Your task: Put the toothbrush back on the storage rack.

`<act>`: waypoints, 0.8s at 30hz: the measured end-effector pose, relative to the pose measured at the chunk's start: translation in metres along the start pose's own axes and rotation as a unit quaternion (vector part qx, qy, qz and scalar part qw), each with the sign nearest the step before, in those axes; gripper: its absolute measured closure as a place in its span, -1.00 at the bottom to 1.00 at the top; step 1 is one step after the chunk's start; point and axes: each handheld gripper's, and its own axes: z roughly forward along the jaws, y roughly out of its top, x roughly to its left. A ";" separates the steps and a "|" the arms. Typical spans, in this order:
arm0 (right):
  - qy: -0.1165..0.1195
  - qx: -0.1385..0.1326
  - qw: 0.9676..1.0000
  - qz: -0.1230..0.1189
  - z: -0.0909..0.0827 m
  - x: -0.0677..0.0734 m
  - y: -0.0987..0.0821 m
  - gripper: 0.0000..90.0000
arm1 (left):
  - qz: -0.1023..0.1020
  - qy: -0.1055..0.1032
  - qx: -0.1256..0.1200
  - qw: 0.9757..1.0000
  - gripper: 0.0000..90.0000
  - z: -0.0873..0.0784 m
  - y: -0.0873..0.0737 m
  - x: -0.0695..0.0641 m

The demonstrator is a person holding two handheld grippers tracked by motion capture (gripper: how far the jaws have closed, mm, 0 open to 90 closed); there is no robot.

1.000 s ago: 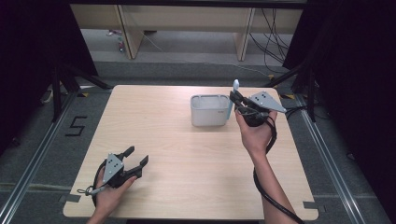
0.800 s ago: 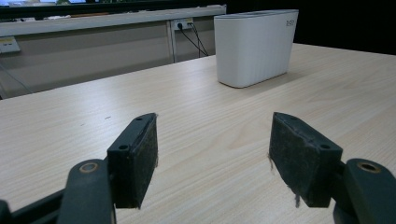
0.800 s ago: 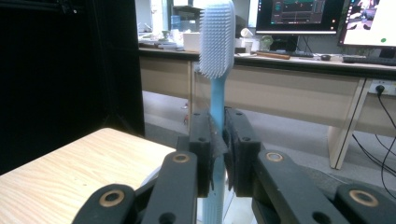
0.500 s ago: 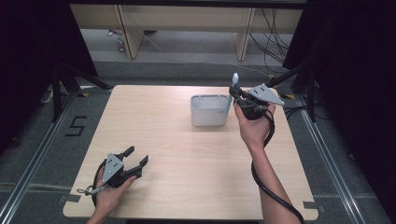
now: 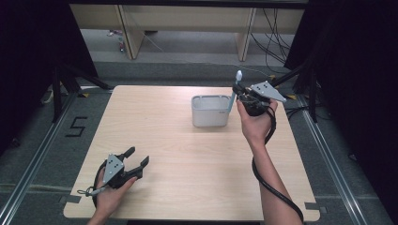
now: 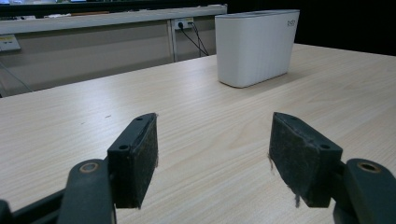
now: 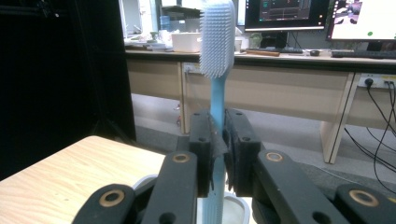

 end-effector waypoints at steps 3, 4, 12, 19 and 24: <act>0.004 0.000 1.000 0.003 0.004 -0.001 0.002 0.83 | -0.001 0.000 0.001 1.000 -0.28 0.000 0.000 0.000; -0.002 -0.002 1.000 0.004 0.004 0.000 0.002 0.83 | -0.001 0.000 0.001 1.000 -0.28 0.000 0.000 0.000; -0.006 0.001 1.000 -0.006 0.017 -0.003 0.004 0.83 | -0.001 -0.002 0.002 1.000 -0.28 0.000 0.000 0.001; -0.008 0.002 1.000 -0.008 0.021 -0.004 0.011 0.83 | -0.003 -0.002 0.003 1.000 -0.28 0.001 0.000 0.001; -0.012 -0.001 1.000 -0.007 0.026 -0.006 0.011 0.83 | -0.003 -0.003 0.003 1.000 -0.28 0.001 0.000 0.001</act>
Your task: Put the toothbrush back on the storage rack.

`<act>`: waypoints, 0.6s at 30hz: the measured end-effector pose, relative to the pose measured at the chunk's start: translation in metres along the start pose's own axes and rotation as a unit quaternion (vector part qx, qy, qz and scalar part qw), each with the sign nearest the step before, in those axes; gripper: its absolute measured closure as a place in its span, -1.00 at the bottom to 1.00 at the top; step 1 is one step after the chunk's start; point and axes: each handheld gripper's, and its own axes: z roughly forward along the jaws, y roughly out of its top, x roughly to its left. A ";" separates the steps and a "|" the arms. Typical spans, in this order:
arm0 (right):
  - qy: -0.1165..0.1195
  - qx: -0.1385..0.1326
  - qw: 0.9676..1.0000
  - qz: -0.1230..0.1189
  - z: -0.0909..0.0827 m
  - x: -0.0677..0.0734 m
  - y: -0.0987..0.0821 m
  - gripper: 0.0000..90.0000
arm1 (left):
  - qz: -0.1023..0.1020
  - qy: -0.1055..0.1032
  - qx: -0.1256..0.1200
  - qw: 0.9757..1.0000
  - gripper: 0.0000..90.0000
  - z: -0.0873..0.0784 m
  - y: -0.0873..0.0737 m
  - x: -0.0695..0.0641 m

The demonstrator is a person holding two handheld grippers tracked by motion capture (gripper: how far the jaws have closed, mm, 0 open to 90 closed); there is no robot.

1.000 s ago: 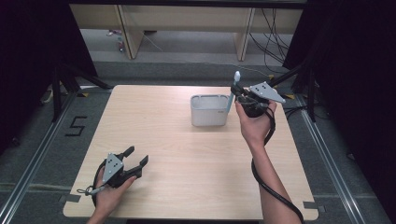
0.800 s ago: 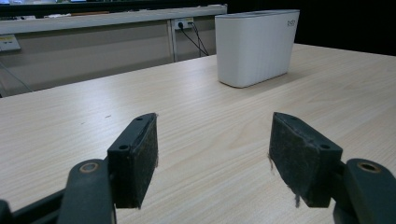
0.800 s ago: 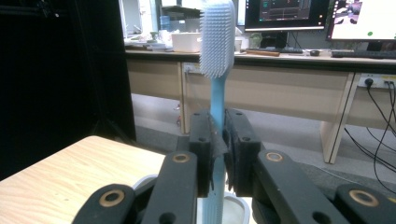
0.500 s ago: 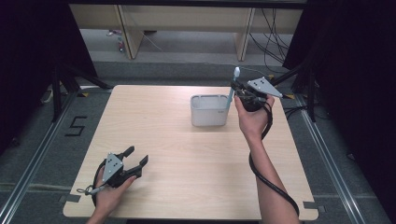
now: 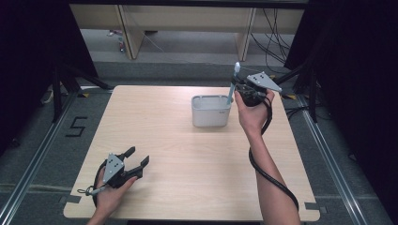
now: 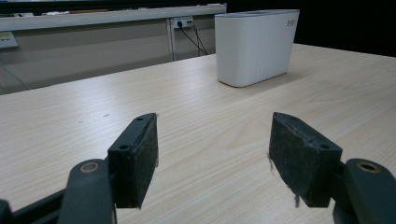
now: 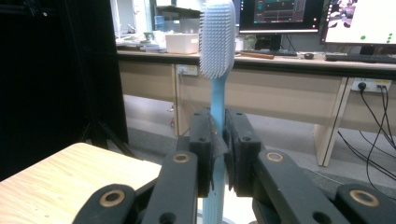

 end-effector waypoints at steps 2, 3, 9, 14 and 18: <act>0.002 0.004 1.000 0.006 0.002 -0.001 -0.002 0.83 | -0.001 0.000 0.000 1.000 -0.28 0.000 0.000 0.000; -0.001 0.003 1.000 0.004 0.003 -0.002 -0.003 0.83 | 0.000 0.000 0.001 1.000 -0.28 0.000 0.000 0.000; -0.004 0.010 1.000 0.005 0.008 -0.005 -0.006 0.83 | 0.000 -0.001 0.001 1.000 -0.27 0.000 0.000 0.000; -0.006 0.013 1.000 0.007 0.012 -0.006 -0.010 0.83 | -0.004 -0.002 -0.002 1.000 -0.27 0.000 0.000 0.001; -0.007 0.016 1.000 0.008 0.015 -0.006 -0.012 0.83 | -0.002 -0.003 -0.003 1.000 -0.27 0.000 0.000 0.001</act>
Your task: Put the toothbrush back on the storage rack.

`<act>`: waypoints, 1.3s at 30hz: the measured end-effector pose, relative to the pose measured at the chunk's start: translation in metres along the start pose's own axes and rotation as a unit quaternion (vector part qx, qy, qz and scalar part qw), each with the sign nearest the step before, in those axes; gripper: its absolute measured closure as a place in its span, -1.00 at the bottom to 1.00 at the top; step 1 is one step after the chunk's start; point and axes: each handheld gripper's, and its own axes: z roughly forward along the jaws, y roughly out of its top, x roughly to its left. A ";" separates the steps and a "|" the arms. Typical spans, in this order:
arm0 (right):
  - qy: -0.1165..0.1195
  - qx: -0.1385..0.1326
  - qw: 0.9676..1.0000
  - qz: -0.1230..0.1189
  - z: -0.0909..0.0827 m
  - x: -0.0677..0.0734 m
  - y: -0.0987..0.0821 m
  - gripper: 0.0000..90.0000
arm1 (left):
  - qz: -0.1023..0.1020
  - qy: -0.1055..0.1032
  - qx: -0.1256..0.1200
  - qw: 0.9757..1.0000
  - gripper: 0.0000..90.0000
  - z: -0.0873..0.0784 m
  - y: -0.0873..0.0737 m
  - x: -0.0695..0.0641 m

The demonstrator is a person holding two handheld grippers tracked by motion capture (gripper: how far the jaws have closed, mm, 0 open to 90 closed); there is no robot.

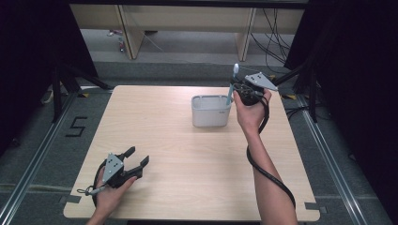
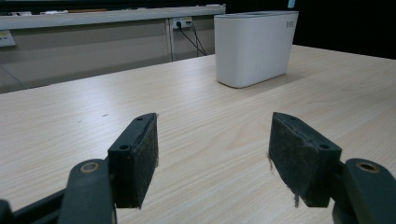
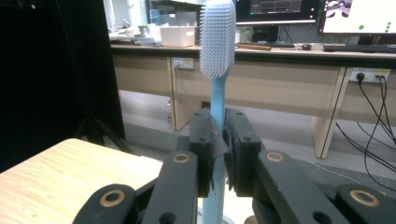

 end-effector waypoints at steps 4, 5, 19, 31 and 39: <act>0.003 0.001 1.000 0.003 0.003 0.000 -0.001 0.83 | -0.002 0.000 0.001 1.000 -0.27 0.000 0.000 0.000; 0.003 -0.003 1.000 -0.001 0.004 0.000 -0.002 0.83 | -0.003 0.000 0.001 1.000 -0.27 0.000 0.000 0.000; 0.000 0.010 1.000 -0.002 0.010 0.005 -0.013 0.83 | -0.004 -0.004 -0.012 1.000 -0.27 0.001 -0.001 0.001; 0.001 0.021 1.000 0.004 0.012 0.004 -0.024 0.83 | -0.006 -0.006 -0.012 1.000 -0.27 0.001 -0.001 0.001; 0.000 0.028 1.000 0.009 0.015 0.004 -0.035 0.83 | -0.005 -0.007 -0.012 1.000 -0.27 0.001 -0.001 0.001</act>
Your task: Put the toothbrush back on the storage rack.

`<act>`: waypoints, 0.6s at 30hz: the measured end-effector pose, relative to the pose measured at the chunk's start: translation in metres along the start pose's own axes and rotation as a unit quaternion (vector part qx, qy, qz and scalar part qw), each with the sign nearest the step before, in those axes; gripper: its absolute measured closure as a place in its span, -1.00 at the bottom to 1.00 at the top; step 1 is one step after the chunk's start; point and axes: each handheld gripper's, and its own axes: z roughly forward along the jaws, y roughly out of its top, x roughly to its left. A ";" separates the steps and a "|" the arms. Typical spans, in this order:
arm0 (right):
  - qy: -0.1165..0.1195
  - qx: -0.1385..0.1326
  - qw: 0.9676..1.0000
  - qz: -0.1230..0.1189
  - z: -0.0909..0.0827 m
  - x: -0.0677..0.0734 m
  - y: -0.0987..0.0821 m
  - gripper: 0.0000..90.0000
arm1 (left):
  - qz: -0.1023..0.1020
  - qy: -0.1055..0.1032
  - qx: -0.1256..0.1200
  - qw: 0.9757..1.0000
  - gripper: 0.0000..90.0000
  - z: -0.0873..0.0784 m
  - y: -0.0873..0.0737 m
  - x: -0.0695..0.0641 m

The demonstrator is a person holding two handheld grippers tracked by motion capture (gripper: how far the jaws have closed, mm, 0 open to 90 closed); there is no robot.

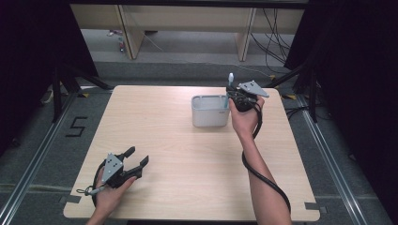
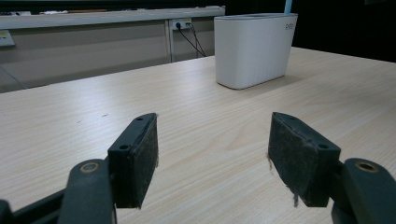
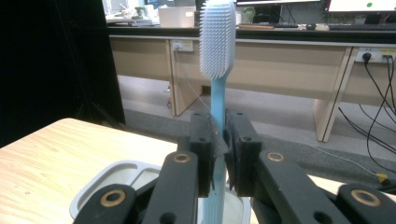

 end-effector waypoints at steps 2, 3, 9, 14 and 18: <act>0.001 -0.002 1.000 -0.004 0.001 -0.001 -0.002 0.83 | -0.001 0.001 0.001 1.000 -0.27 0.000 0.000 0.000; 0.002 0.001 1.000 -0.007 0.002 -0.001 -0.003 0.83 | -0.001 0.001 -0.001 1.000 -0.27 0.000 0.000 0.000; -0.003 0.007 1.000 0.000 0.004 -0.002 -0.010 0.83 | -0.002 0.005 0.011 1.000 -0.27 -0.002 0.001 0.000; 0.001 0.011 1.000 0.002 0.005 -0.003 -0.015 0.83 | -0.001 0.000 -0.001 1.000 -0.27 0.000 0.000 0.000; -0.004 0.017 1.000 0.007 0.006 -0.002 -0.020 0.83 | -0.003 0.005 0.010 1.000 -0.27 -0.002 0.001 0.000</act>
